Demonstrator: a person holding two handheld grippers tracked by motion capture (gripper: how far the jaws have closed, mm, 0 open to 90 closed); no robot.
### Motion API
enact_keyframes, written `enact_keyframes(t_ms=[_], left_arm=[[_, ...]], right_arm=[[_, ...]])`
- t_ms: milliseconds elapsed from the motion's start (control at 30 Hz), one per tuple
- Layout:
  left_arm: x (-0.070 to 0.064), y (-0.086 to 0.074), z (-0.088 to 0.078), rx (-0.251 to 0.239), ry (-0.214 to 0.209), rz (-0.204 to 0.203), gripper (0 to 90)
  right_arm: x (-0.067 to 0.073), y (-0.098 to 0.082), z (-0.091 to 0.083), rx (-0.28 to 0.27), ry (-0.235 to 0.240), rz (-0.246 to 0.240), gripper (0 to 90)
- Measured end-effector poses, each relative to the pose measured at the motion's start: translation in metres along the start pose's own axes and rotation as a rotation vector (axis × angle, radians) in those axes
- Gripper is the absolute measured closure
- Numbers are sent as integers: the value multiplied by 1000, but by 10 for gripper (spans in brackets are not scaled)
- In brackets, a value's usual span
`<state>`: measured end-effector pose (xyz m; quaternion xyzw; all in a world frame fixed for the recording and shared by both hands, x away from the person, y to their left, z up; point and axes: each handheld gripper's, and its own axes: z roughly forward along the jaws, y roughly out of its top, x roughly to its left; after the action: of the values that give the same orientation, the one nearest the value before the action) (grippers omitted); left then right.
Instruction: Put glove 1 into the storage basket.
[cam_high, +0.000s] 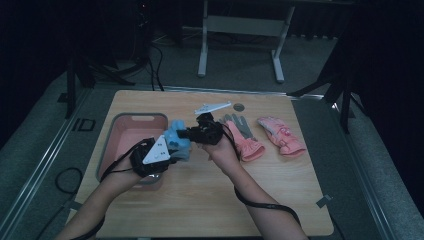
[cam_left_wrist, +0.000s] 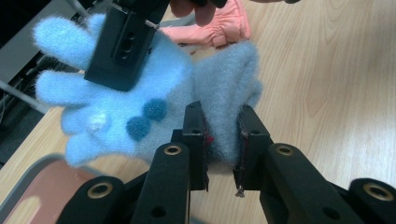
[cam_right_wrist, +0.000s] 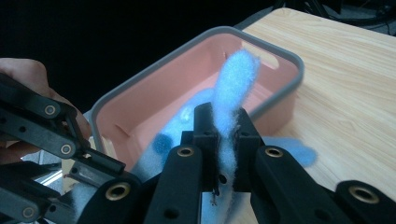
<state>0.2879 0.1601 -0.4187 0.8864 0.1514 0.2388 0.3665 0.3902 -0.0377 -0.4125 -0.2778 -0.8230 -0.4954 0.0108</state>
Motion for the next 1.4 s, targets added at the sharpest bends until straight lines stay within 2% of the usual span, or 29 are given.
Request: enact_keyframes(t_ms=[233,633,833,933,1133,1267,1400], left_arm=[[4,-19,-12,17,21,-25,778],[21,-52,-26,58,64,-82,777],[30,-70,-30,74,72,-137,777],[35,-77,-28,83,70,-164,777],[37,-85,-13,140,44,-173,777],[38,-88,-4,162,44,-181,777],[38,-91,3,197,27,-186,776]], right_arm=[[13,8,23,17,16,-22,844],[25,25,70,43,57,-30,843],[30,32,96,75,66,-48,843],[29,34,106,86,68,-46,844],[19,22,121,111,58,-11,843],[7,13,128,131,48,14,842],[0,7,138,172,48,16,841]])
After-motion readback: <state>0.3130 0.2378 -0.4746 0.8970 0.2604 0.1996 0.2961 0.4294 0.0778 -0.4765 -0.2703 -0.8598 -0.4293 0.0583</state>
